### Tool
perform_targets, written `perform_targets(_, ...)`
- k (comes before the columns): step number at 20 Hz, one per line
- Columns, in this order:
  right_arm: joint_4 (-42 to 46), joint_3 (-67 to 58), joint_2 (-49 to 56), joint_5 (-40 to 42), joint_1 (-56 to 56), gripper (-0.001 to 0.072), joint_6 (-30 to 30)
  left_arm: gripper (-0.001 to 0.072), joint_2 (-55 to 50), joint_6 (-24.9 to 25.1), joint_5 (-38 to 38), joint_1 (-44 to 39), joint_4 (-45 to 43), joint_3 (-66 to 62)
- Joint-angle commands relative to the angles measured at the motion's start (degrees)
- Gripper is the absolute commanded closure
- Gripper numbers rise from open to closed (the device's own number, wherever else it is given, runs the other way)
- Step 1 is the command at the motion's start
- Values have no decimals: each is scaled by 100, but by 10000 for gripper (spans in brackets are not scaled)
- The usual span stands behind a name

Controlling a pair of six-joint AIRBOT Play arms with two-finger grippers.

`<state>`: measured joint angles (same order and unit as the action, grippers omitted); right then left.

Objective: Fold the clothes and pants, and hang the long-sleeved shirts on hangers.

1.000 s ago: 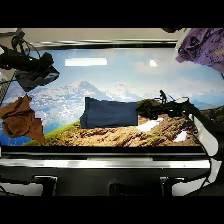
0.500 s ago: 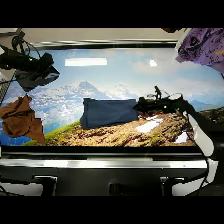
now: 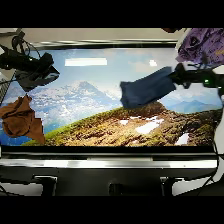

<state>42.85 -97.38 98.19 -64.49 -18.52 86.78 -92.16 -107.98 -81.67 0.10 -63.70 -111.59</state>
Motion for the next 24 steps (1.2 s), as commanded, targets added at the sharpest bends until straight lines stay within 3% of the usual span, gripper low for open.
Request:
perform_targets(1, 686, -708, -59, -72, -907, 684, 601, 689, -2, 0, 2, 7, 0, 0)
perform_targets(8, 2815, -579, -527, -590, -2527, 684, 2024, 689, -2, -2, -72, 7, 0, 0)
perform_targets(13, 4002, 1182, -1320, -708, -3049, 683, 2063, 689, -2, 0, -151, 7, -2, 0)
perform_targets(18, 4728, 3283, -2350, -317, -3283, 684, 2621, 689, -2, -2, -149, 4, 0, 2)
perform_targets(24, 5296, 4240, -2723, -319, -3281, 683, 2951, 689, -2, 0, -151, 4, 0, 2)
